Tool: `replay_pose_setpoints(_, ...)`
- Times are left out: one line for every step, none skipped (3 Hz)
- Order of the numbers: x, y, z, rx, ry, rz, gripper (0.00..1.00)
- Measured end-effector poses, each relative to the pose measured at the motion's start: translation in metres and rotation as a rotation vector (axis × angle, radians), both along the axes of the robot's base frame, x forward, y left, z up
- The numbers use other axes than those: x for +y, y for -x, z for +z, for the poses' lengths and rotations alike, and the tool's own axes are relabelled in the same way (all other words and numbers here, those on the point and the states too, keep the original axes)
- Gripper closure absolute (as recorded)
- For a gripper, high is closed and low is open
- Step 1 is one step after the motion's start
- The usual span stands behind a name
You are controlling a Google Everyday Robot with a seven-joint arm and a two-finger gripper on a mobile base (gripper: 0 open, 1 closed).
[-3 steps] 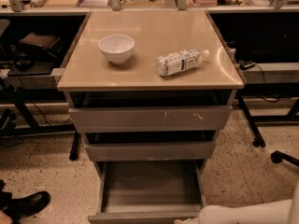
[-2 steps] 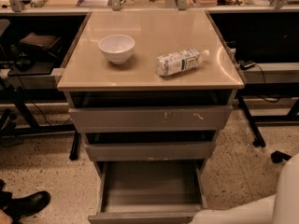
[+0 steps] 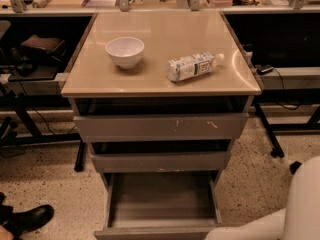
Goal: Close bottom drawer
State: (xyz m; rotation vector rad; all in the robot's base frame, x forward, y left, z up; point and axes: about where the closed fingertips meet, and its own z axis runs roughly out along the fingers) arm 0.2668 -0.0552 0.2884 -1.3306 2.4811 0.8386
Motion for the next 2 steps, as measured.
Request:
replay_pose_setpoints(-0.028, -0.009, -0.020, -0.062, 0.047, -0.097, 0.00)
replay_pose_setpoints(-0.053, -0.027, -0.039, -0.105, 0.074, -0.186, 0.00)
